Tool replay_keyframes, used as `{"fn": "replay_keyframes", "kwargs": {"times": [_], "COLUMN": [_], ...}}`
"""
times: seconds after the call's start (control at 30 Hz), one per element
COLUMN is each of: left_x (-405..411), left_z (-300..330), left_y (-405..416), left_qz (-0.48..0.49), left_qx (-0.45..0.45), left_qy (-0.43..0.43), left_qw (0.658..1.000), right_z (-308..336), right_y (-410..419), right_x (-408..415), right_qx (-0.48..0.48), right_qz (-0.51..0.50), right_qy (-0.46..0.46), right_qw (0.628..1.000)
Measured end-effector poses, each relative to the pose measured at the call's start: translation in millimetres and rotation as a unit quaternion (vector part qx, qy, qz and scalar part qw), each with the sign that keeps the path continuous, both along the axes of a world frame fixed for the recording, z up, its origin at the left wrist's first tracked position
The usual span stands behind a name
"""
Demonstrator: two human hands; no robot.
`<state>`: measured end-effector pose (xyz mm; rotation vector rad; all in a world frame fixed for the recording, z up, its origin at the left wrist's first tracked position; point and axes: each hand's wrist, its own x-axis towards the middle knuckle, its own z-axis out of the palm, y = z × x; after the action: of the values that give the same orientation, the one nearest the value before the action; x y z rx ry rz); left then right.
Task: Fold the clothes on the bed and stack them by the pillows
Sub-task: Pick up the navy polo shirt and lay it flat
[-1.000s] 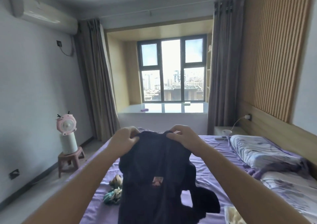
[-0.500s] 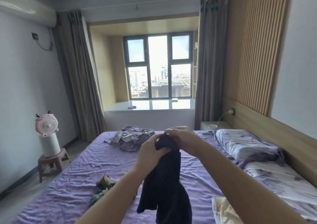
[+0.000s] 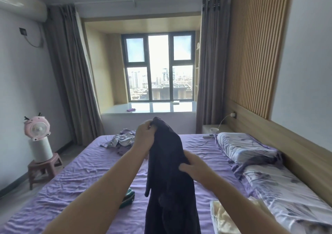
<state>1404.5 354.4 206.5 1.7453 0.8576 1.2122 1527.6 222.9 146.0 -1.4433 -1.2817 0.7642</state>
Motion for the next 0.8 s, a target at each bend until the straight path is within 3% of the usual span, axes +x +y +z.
{"fn": "replay_keyframes", "kwargs": {"times": [0.1,0.2,0.43,0.6,0.7,0.8], "left_x": [-7.0,-20.8,-62.0,-76.3,-87.9,-101.6], "left_z": [6.9,6.6,-9.9,-19.1,-21.4,-17.8], "left_y": [-2.0,-1.6,-0.5,-2.1,3.0,5.3], "left_qz": [0.015,0.031,0.018,0.021,0.068,0.050], "left_qx": [0.000,0.000,-0.021,0.001,0.023,0.011], "left_qy": [0.005,0.040,0.074,0.095,0.129,0.132], "left_qw": [1.000,0.999,0.997,0.995,0.989,0.990], "right_z": [-5.6,-3.8,10.7,22.5,30.2,39.8], "right_y": [2.5,8.3,17.3,15.0,7.8,6.0], "right_x": [-3.4,-1.6,0.5,-10.4,-6.5,-7.8], "right_qx": [-0.022,-0.009,-0.001,0.036,0.006,0.005], "right_qz": [0.009,-0.061,-0.173,-0.116,-0.022,-0.032], "right_qy": [-0.046,-0.068,0.140,0.191,0.062,-0.112], "right_qw": [0.999,0.996,0.975,0.974,0.998,0.993]}}
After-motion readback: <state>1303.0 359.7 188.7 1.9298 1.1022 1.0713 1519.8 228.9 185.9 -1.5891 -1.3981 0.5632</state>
